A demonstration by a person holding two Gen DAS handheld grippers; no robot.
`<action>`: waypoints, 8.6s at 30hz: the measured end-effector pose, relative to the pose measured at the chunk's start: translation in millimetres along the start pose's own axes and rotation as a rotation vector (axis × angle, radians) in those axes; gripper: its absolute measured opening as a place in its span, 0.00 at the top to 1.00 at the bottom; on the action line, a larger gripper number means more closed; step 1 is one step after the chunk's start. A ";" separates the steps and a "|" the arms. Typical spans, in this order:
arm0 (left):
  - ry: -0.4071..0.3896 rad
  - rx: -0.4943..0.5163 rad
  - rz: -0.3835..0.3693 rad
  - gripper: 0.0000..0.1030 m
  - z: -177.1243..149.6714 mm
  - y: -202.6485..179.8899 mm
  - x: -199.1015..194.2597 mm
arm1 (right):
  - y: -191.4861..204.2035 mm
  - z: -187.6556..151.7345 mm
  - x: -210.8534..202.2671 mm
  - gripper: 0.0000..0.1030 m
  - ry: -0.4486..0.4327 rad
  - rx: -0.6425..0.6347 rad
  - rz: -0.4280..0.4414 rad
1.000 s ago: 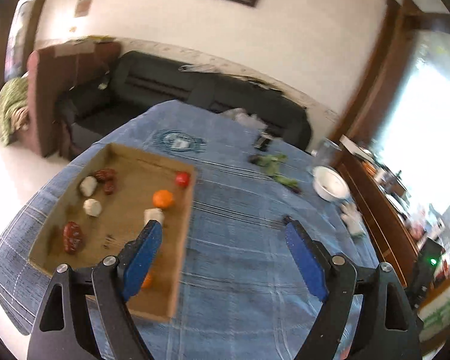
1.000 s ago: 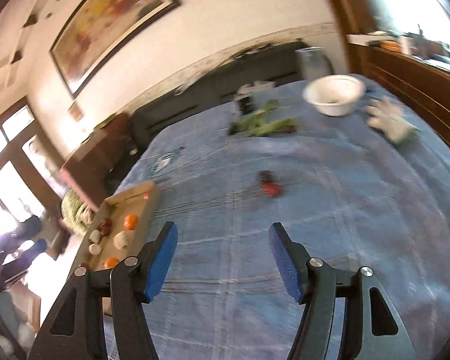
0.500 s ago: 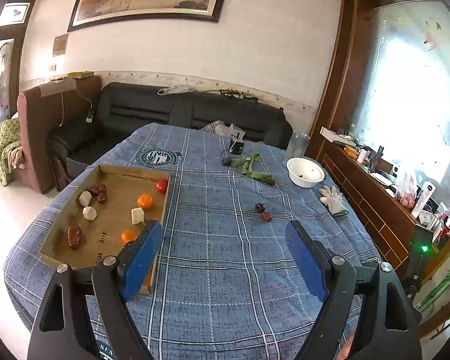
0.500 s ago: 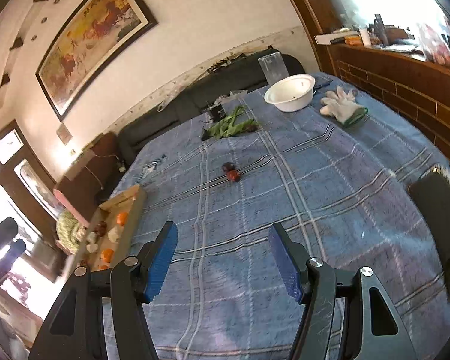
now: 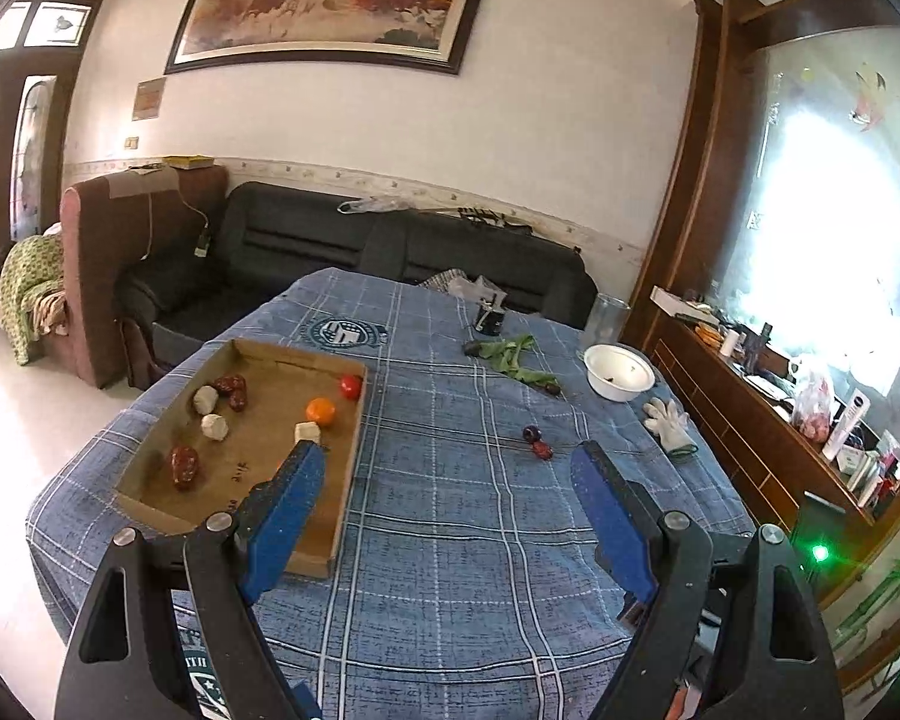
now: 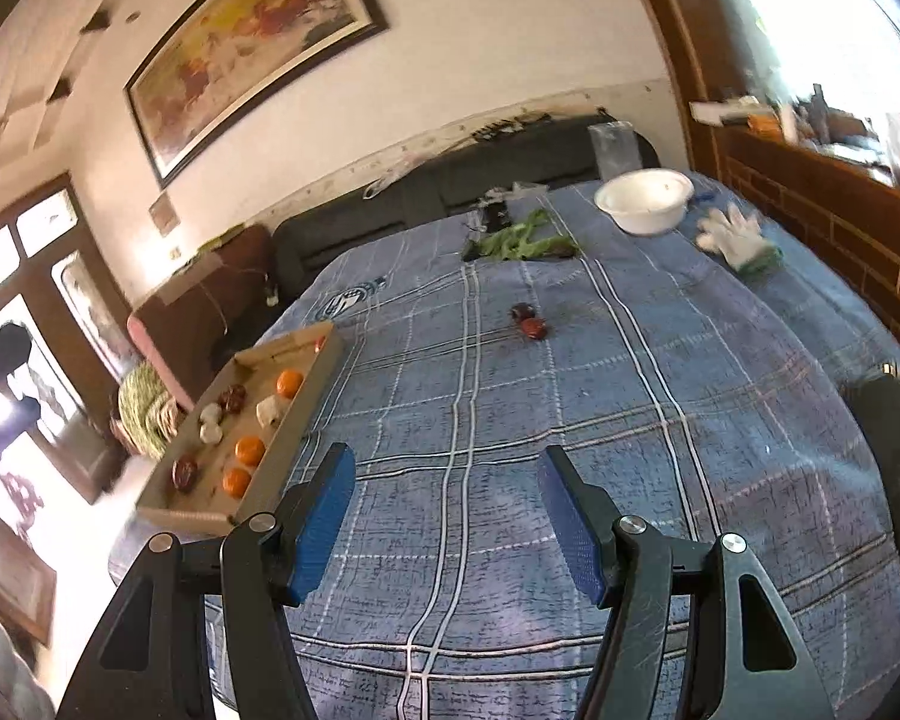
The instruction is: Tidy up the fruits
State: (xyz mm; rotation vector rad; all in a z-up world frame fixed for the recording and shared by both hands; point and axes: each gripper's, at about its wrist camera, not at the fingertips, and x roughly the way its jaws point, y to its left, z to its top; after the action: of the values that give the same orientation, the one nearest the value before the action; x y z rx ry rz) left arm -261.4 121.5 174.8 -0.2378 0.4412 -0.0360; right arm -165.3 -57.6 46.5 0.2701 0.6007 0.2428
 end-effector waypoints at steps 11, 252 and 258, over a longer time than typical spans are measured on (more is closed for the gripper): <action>0.033 -0.036 0.044 0.19 0.5 12.0 31.2 | 19.1 28.1 -11.7 0.34 -0.094 -0.144 -0.032; 0.239 -0.063 0.439 0.00 -13.7 93.8 179.7 | 84.4 19.8 143.3 0.12 0.196 -0.414 0.006; 0.238 -0.071 0.431 0.00 -13.3 95.1 179.3 | 88.8 18.4 141.9 0.12 0.194 -0.432 0.008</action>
State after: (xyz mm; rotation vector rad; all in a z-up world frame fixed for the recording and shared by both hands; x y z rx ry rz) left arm -106.6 195.6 65.7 -0.2050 0.7239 0.3772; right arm -54.1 65.0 15.4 -0.1704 0.7215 0.4018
